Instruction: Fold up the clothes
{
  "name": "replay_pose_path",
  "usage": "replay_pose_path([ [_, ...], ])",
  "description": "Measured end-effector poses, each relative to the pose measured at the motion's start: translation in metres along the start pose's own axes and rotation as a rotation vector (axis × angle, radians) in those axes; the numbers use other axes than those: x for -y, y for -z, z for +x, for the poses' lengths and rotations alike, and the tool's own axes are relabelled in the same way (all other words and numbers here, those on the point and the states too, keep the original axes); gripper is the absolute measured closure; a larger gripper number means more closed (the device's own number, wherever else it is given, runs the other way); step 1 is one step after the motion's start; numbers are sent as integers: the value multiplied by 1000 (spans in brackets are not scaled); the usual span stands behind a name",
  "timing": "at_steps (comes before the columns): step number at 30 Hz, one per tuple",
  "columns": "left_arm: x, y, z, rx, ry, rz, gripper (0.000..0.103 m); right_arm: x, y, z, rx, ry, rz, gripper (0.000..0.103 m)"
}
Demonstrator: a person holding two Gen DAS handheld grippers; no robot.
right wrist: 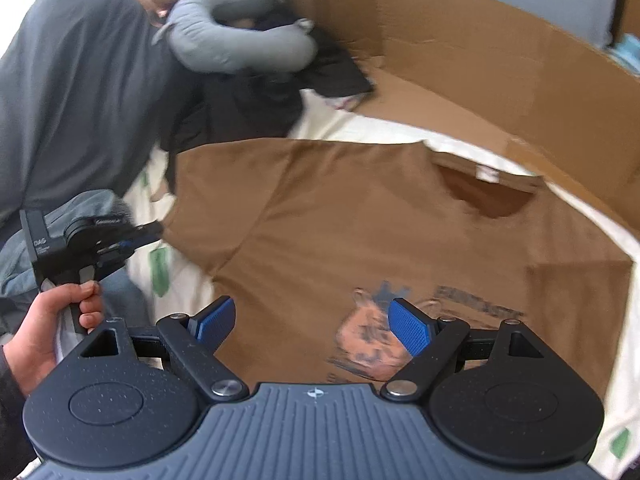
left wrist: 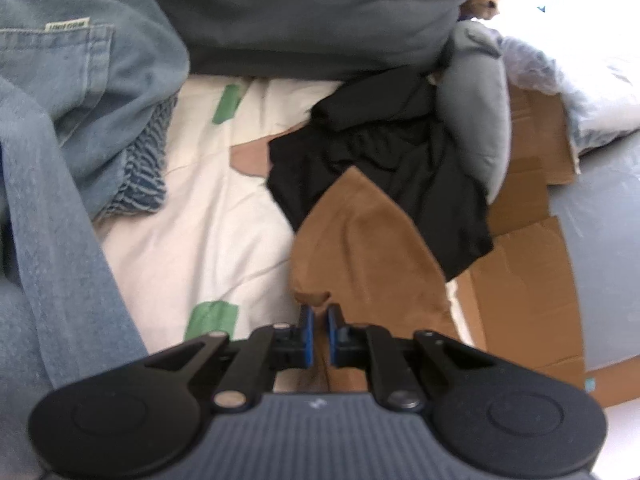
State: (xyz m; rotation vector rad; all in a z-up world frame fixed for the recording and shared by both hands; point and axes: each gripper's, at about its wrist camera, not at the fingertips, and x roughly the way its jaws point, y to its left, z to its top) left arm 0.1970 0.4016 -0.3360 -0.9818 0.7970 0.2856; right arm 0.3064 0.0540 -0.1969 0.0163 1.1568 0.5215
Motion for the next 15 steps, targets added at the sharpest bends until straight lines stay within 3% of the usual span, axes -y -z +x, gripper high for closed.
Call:
replay_pose_path([
  [1,1,0,-1,3,9,6,95,-4,0,8,-2,-18,-5,19],
  [4,1,-1,-1,6,38,11,95,-17,2,39,-7,-101,-29,44],
  [6,-1,-2,-1,7,55,6,96,-23,3,61,-11,-131,-32,74],
  [8,-4,-2,0,6,67,1,96,-30,6,83,-7,-154,-30,95],
  [15,-8,-5,-2,-7,103,3,96,-38,18,142,4,-299,51,100],
])
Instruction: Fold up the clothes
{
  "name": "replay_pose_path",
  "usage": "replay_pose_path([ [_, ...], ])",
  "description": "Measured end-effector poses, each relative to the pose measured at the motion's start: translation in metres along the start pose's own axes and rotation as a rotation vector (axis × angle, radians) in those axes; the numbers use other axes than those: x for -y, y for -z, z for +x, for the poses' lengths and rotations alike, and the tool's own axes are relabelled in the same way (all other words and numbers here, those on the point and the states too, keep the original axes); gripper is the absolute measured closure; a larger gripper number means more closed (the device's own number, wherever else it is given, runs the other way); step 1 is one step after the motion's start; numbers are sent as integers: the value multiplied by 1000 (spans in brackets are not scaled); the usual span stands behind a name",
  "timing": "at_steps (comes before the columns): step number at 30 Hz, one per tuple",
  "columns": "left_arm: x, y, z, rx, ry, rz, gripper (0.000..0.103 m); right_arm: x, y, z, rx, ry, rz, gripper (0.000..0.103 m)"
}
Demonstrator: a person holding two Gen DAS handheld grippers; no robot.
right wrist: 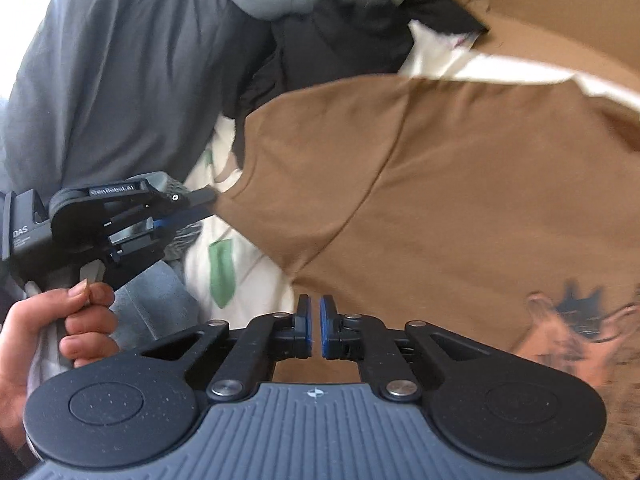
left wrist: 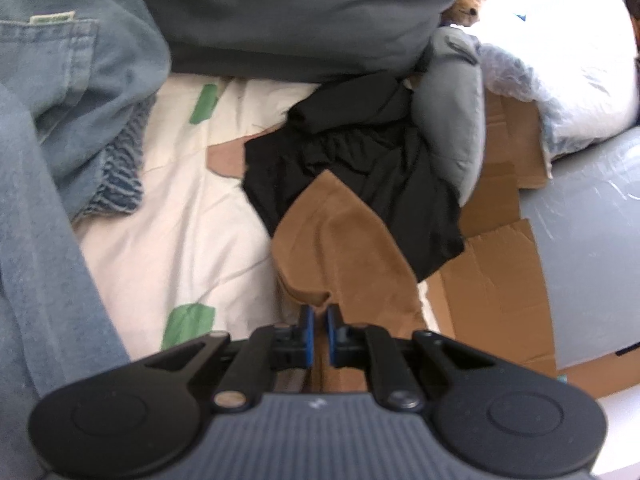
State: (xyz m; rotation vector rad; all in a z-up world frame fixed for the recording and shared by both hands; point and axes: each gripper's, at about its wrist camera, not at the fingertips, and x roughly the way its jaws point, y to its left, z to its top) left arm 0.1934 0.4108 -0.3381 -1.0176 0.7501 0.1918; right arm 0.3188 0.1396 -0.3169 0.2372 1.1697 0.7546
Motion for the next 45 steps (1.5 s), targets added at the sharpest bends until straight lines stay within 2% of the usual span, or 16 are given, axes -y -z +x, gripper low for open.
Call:
replay_pose_path([
  [3,3,-1,-2,-6,23,22,96,5,4,20,14,-52,39,100],
  [9,8,0,-2,-24,62,46,96,8,5,48,22,-93,73,101],
  [15,19,11,-2,-56,107,84,97,13,11,68,14,-88,112,102],
  [20,38,32,1,-115,118,223,98,22,13,86,-2,-66,166,102],
  [25,48,50,4,-171,144,309,98,28,19,94,0,-58,199,100],
  [29,51,62,7,-210,159,339,99,33,23,99,3,-61,240,98],
  [36,49,75,12,-251,164,358,99,32,32,98,23,-57,206,98],
  [41,46,77,16,-247,157,333,99,37,28,96,-51,-99,213,94],
  [42,46,76,16,-241,157,336,99,38,26,94,-87,-115,188,87],
  [45,47,78,17,-228,152,345,99,38,21,83,-186,-131,69,77],
])
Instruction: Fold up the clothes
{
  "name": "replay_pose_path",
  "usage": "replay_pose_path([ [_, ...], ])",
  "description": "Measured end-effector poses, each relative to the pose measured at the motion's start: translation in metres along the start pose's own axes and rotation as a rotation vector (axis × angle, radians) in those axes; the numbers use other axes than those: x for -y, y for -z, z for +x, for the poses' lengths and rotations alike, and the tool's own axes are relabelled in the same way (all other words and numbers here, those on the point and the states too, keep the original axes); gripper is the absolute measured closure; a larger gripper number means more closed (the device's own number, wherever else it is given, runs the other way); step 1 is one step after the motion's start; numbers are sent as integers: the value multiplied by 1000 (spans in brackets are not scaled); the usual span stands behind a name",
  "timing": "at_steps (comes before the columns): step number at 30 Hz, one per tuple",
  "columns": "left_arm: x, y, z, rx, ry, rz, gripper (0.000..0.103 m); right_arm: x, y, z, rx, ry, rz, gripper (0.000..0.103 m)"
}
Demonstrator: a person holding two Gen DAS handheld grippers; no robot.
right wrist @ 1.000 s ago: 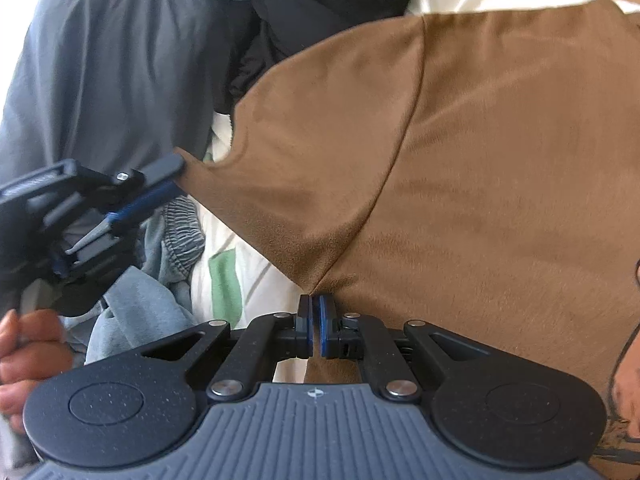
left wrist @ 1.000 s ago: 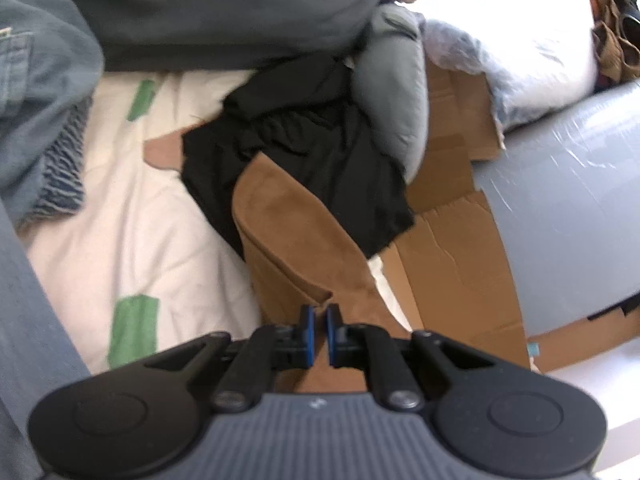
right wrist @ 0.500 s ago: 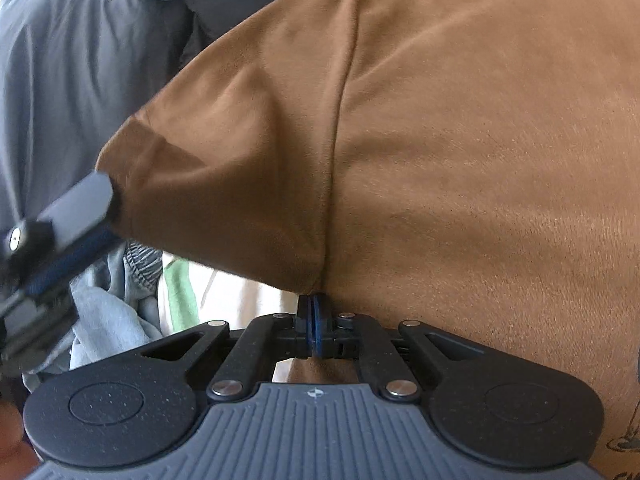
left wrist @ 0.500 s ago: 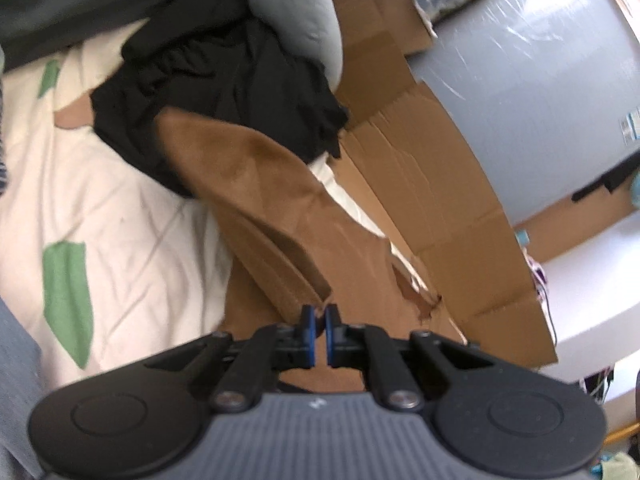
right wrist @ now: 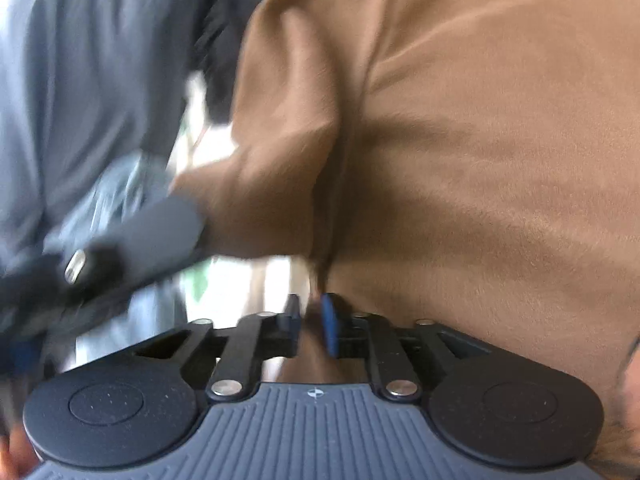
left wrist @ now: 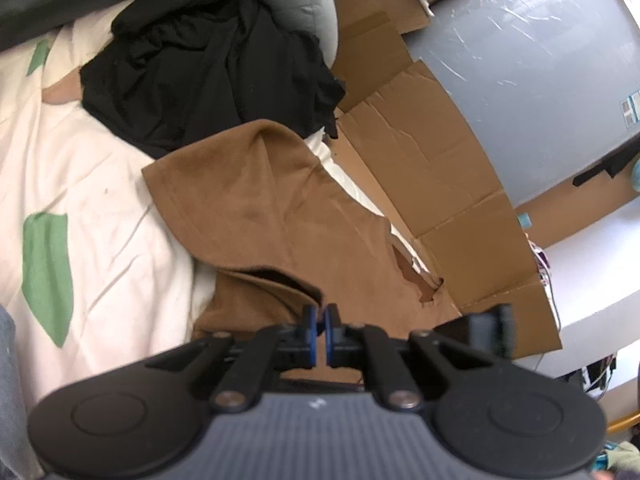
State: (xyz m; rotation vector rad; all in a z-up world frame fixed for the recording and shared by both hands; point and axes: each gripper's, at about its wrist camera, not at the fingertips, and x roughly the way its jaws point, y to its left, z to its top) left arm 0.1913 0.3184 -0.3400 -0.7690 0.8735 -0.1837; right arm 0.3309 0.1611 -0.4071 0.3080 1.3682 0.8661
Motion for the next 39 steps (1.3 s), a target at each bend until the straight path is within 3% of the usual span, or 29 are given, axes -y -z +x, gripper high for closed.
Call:
replay_pose_path([
  [6,11,12,8,-17,-46,64,99,-2,-13,-38,-187,85,-169,68],
  [11,24,26,21,-69,-118,203,99,3,-17,-78,-244,214,-263,64],
  [17,31,43,40,-172,-196,330,99,21,-11,-140,-169,309,-205,63],
  [21,33,48,50,-222,-242,355,99,21,-10,-175,-93,309,-130,63],
  [27,43,55,65,-288,-307,473,98,4,-17,-212,-1,338,-71,60],
  [33,49,48,62,-346,-353,418,92,-21,-7,-230,33,361,-55,58],
  [39,68,36,46,-342,-350,444,88,-38,2,-257,83,381,-42,54],
])
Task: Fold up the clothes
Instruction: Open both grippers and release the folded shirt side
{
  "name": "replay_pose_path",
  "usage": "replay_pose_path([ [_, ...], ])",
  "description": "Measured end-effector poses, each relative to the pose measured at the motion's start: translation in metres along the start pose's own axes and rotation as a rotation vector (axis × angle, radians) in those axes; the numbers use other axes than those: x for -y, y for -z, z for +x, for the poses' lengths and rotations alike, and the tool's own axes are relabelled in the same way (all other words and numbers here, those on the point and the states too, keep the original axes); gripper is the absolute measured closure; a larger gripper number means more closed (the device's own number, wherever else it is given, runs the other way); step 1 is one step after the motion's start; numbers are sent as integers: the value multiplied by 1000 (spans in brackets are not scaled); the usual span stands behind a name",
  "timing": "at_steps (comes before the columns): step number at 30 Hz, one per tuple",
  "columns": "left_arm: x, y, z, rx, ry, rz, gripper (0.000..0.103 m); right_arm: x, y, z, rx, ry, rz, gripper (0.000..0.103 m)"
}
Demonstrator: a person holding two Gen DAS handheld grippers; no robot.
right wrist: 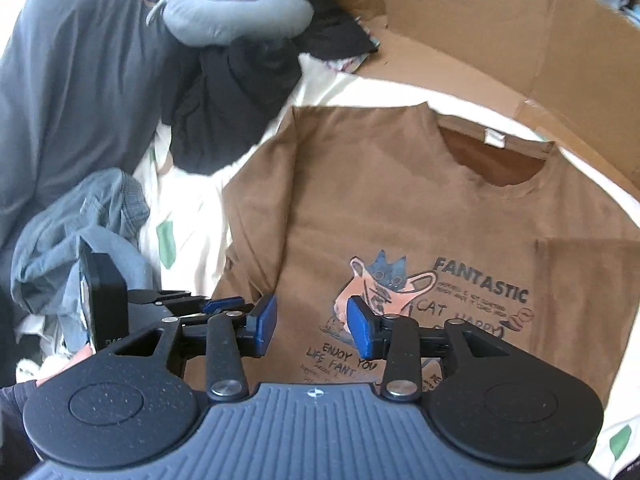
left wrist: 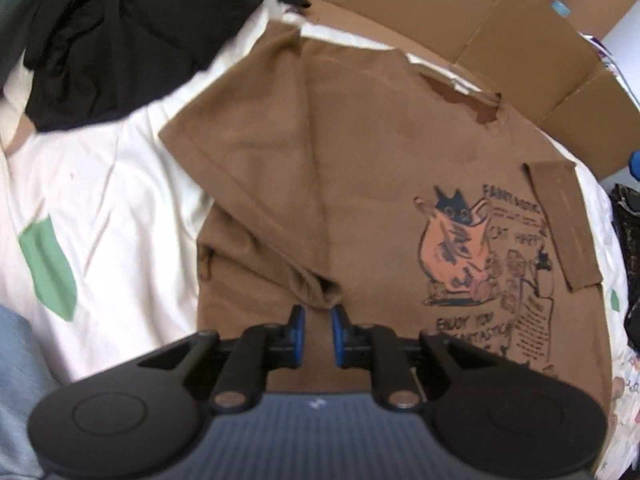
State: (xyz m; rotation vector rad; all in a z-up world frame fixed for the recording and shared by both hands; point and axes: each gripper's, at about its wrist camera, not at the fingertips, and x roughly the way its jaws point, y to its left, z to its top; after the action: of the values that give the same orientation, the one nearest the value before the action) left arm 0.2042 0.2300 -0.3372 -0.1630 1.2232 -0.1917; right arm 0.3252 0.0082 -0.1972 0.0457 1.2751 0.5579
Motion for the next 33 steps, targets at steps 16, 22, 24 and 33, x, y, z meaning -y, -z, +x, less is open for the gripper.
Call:
replay_pose_path([
  [16,-60,-67,-45,117,-88,-128,76,-3,7,-35,31,45,105,52],
  [22,-80,-90,-46,155,-120,-166,69,-1,6,-25,14,38,78,50],
  [24,-83,-98,-42,157,-128,-155,65,1,8,-19,1,39,64,50],
  [33,-91,-118,-27,158,-132,-118,65,22,16,6,-68,54,78,49],
])
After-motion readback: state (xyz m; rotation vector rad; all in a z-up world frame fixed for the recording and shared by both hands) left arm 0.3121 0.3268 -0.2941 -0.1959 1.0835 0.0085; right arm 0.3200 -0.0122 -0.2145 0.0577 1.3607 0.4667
